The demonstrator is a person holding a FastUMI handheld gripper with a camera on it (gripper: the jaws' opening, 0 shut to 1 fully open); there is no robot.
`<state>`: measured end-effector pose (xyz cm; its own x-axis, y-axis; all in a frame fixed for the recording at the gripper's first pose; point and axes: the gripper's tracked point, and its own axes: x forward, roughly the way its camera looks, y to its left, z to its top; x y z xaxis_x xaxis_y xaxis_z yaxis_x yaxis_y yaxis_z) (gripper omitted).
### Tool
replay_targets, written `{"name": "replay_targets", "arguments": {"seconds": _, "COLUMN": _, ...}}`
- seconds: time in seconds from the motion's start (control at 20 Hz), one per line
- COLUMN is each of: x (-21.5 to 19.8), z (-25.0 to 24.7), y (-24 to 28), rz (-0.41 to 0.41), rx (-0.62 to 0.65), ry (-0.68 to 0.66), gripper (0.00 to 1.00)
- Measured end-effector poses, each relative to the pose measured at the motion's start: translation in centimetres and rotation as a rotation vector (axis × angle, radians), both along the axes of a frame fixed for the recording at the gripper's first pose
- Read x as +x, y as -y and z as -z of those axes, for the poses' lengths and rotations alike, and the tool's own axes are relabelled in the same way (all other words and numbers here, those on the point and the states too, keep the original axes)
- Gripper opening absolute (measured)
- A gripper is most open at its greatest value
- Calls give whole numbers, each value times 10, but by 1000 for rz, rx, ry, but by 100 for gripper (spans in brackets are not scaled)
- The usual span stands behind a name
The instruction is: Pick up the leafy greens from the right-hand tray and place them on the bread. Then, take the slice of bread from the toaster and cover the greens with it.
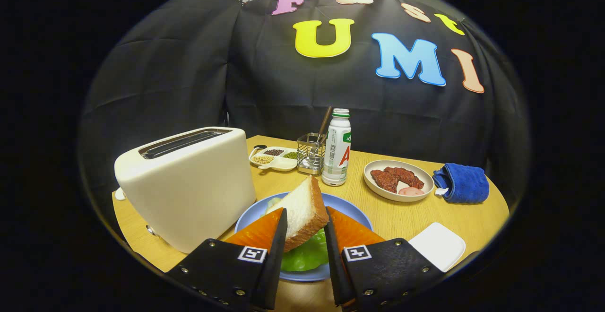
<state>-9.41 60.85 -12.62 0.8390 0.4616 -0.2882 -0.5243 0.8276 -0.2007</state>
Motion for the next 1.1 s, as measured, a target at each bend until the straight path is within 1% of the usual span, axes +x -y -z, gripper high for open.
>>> {"name": "replay_targets", "arguments": {"seconds": 0.05, "x": 1, "z": -1, "y": 2, "rz": 3, "rx": -1, "ry": 2, "gripper": 45}}
{"name": "replay_targets", "arguments": {"seconds": 0.15, "x": 6, "z": -1, "y": 7, "rz": 17, "rx": -12, "ry": 12, "gripper": 50}}
{"name": "replay_targets", "arguments": {"seconds": 0.35, "x": 15, "z": 2, "y": 18, "rz": 42, "rx": -15, "ry": 12, "gripper": 50}}
{"name": "replay_targets", "arguments": {"seconds": 0.4, "x": 19, "z": -1, "y": 25, "rz": 62, "rx": -29, "ry": 28, "gripper": 57}}
{"name": "replay_targets", "arguments": {"seconds": 0.45, "x": 22, "z": -5, "y": 30, "rz": 74, "rx": -34, "ry": 44, "gripper": 58}}
{"name": "replay_targets", "arguments": {"seconds": 0.6, "x": 28, "z": -10, "y": 42, "rz": 96, "rx": -24, "ry": 64, "gripper": 58}}
{"name": "replay_targets", "arguments": {"seconds": 0.8, "x": 31, "z": -31, "y": 68, "rz": 138, "rx": -16, "ry": 135, "gripper": 58}}
{"name": "replay_targets", "arguments": {"seconds": 1.1, "x": 30, "z": -66, "y": 121, "rz": 198, "rx": 67, "ry": 220, "gripper": 58}}
